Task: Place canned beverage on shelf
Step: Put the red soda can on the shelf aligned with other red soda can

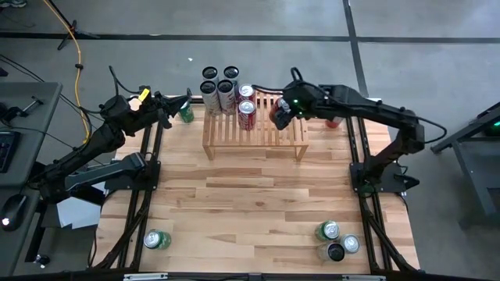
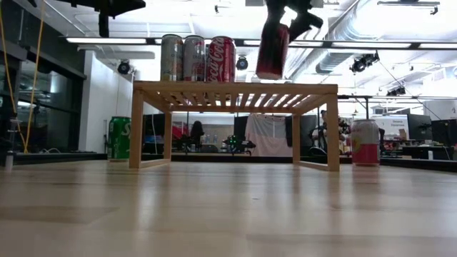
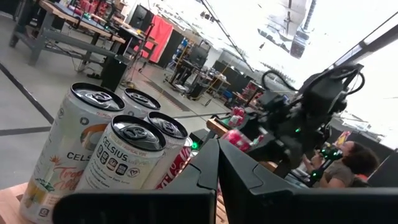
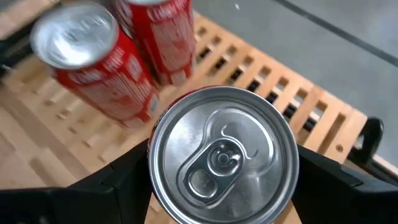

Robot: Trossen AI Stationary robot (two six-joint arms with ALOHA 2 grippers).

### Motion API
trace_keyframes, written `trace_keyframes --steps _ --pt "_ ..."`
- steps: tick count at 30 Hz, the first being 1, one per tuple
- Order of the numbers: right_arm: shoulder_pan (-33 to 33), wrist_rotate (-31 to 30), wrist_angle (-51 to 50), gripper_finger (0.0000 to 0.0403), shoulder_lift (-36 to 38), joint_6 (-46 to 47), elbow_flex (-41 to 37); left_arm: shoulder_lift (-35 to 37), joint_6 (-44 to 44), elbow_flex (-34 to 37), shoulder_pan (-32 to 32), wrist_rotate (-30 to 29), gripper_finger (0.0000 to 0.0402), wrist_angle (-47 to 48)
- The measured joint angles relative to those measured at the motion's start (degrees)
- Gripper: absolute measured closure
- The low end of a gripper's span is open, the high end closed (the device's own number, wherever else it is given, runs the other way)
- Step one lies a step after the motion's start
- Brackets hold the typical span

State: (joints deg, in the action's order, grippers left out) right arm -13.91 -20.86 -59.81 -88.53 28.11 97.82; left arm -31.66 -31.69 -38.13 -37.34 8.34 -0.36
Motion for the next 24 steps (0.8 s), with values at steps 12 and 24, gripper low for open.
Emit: trace_keyframes --steps 12,24 --pt "-0.86 1.57 -1.75 0.0118 -3.55 1.63 -0.02 0.0 -1.63 0.01 0.0 0.02 0.0401 0.0" --pt "-1.6 0.09 -0.47 0.0118 -4.92 1.76 0.03 0.0 -1.68 0.02 0.0 0.04 0.0401 0.02"
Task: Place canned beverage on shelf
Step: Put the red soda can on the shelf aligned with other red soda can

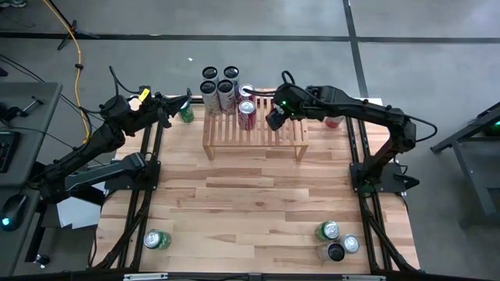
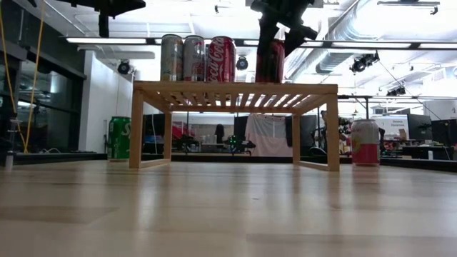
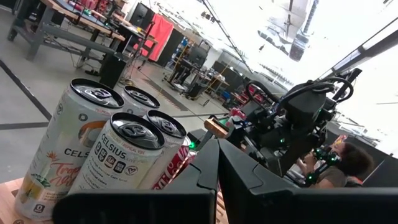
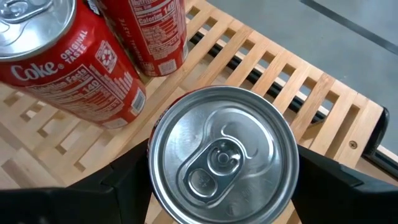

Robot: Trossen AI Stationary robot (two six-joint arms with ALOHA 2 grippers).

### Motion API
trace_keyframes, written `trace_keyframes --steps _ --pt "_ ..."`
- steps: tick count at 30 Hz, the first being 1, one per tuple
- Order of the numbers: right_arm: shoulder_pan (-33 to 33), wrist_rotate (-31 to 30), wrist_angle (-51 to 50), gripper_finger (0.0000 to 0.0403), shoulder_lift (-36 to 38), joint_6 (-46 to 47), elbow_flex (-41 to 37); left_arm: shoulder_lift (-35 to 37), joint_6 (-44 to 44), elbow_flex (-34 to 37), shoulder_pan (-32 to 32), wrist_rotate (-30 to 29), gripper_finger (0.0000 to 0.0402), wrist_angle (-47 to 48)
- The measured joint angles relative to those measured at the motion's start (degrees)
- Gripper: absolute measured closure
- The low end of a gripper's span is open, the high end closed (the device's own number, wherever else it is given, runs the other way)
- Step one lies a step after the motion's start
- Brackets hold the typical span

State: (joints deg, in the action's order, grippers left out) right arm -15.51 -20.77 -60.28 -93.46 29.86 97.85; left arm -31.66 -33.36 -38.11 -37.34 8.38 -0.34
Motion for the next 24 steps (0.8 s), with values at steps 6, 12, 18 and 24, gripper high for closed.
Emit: trace_keyframes --steps 6,12,18,24 --pt "0.0 -0.14 0.14 0.0067 0.01 0.09 -0.1 0.0 0.04 0.0 0.0 0.0 0.0401 0.0" --pt "0.0 -0.04 1.34 0.0026 0.01 0.04 -0.14 0.0 0.15 0.0 0.0 0.0 0.0401 0.0" --pt "-0.28 2.21 3.7 0.0026 0.76 -4.91 -0.14 0.0 0.15 0.0 0.0 0.0 0.0401 0.0" --pt "-3.14 3.32 4.1 0.0026 4.31 -11.88 -0.14 0.0 0.15 0.0 0.0 0.0 0.0401 0.01"
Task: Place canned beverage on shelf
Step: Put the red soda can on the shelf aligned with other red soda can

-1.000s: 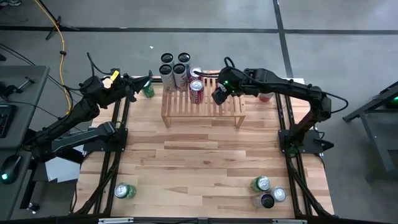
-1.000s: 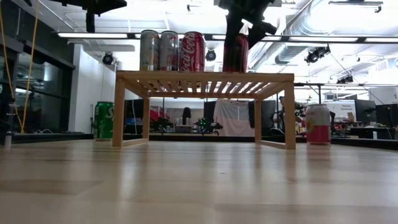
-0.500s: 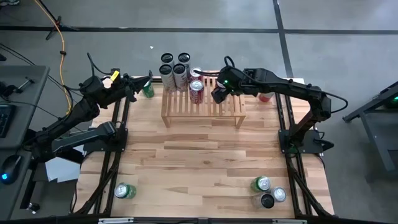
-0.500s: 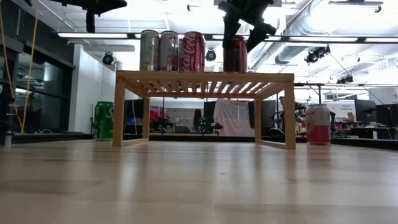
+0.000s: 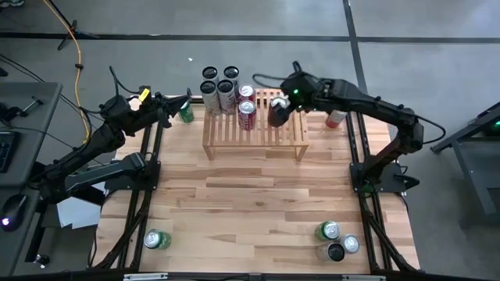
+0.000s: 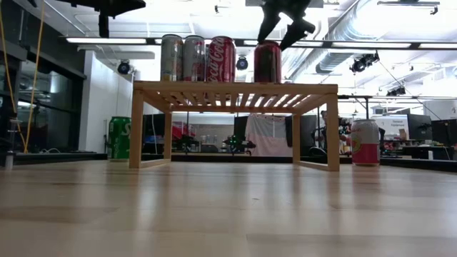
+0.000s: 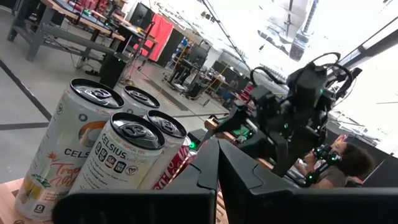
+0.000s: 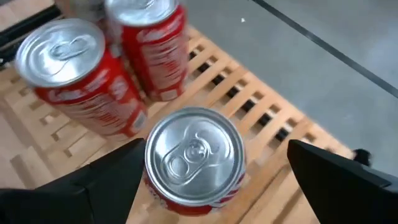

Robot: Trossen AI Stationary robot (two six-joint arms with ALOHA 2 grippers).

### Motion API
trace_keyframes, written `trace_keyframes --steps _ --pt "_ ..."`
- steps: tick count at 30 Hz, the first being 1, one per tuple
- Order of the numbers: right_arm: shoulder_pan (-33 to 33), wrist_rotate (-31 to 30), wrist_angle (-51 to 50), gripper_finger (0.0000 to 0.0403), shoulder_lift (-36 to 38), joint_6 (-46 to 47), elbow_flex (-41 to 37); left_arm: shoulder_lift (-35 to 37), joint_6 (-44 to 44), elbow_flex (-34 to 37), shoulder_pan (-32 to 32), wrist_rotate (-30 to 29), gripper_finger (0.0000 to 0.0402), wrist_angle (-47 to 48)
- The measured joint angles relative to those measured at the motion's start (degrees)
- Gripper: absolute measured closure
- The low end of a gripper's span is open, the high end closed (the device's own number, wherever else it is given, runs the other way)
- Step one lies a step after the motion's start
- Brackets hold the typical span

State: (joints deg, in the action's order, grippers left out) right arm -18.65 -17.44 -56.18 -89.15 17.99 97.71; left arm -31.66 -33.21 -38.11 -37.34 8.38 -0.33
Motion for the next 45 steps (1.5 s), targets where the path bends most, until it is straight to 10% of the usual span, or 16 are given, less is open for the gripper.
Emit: trace_keyframes --steps 23,45 --pt "-5.53 15.78 -5.26 0.0025 2.78 -37.4 1.01 0.0 0.31 0.0 -0.02 -0.02 0.0401 0.01" --pt "-11.01 22.67 -0.2 0.0025 2.63 -39.59 2.43 0.0 0.39 0.0 0.0 -0.22 0.0401 0.02"
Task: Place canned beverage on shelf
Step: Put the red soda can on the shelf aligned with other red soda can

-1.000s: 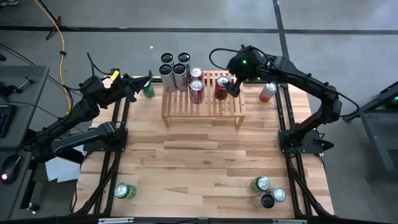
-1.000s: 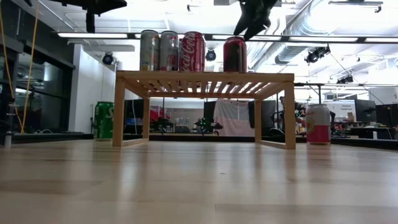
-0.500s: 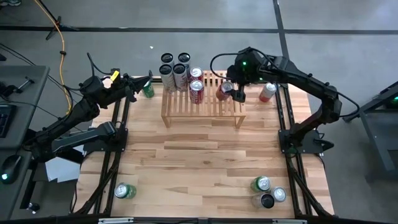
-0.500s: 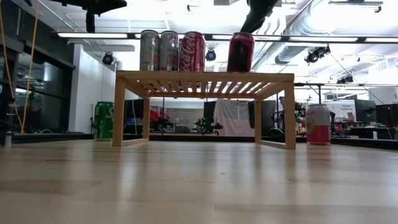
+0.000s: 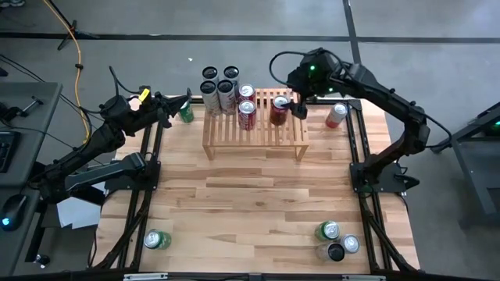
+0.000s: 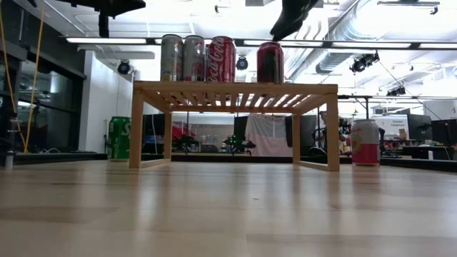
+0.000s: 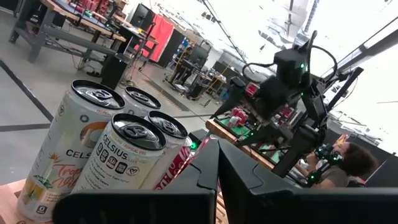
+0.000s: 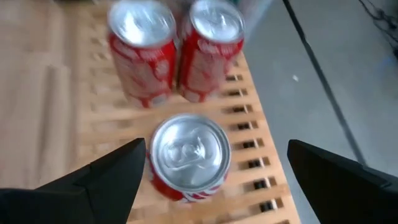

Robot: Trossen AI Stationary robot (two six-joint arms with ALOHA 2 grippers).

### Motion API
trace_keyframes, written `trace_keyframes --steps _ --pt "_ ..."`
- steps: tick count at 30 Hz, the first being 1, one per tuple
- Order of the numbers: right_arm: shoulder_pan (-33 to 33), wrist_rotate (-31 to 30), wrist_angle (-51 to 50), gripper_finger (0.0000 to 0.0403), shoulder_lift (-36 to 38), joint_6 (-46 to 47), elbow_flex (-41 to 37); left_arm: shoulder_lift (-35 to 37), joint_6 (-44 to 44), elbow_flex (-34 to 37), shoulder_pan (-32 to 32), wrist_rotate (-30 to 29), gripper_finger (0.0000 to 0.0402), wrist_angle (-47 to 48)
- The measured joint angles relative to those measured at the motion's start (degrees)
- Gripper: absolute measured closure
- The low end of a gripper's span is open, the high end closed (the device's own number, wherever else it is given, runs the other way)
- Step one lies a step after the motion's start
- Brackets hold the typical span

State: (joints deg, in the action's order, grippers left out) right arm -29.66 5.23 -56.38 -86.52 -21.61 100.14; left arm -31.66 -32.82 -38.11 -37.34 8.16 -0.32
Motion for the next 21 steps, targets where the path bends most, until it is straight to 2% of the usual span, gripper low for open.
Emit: trace_keyframes --steps 2,6,8,15,21 --pt "-0.91 4.12 -0.23 0.0025 0.07 0.33 1.53 0.0 -0.06 0.0 -0.02 -0.01 0.0402 0.0" --pt "-3.12 16.0 -3.32 0.0025 0.07 2.93 3.93 0.0 -0.13 0.0 -0.01 0.0 0.0402 0.0" --pt "-3.83 18.68 -3.82 0.0025 0.13 2.87 4.1 0.0 -0.13 0.0 0.0 0.0 0.0402 0.0" --pt "-4.64 17.41 -10.46 0.0025 -1.72 -4.95 4.04 0.0 -0.13 0.0 -0.02 0.0 0.0402 0.0" --pt "-4.6 14.03 -8.21 0.0025 -4.32 -9.08 4.04 0.0 -0.09 0.0 -0.01 0.0 0.0401 0.0"
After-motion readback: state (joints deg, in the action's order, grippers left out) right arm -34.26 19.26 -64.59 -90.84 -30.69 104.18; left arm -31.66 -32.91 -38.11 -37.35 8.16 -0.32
